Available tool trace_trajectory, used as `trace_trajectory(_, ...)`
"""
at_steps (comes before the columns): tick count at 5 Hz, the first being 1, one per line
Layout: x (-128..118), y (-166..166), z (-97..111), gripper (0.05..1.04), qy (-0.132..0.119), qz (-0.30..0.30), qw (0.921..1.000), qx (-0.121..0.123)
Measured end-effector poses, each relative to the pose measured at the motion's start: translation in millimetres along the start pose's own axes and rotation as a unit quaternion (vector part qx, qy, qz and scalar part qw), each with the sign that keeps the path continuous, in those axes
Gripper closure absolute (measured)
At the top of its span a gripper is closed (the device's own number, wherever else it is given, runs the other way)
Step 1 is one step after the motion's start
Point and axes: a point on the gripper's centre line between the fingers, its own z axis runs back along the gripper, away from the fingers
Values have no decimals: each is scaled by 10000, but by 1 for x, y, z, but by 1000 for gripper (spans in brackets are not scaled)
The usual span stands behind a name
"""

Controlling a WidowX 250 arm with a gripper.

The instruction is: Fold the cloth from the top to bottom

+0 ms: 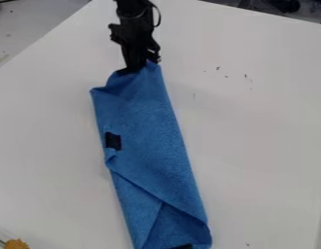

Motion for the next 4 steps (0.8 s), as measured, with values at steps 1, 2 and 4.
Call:
trace_trajectory(1, -10, -17, 19, 1022, -24, 59, 9995, 294)
trace_trajectory(2, -30, -32, 31, 1022, -107, 397, 9990, 193)
trace_trajectory(4, -82, -69, 30, 1022, -66, 662, 9978, 0)
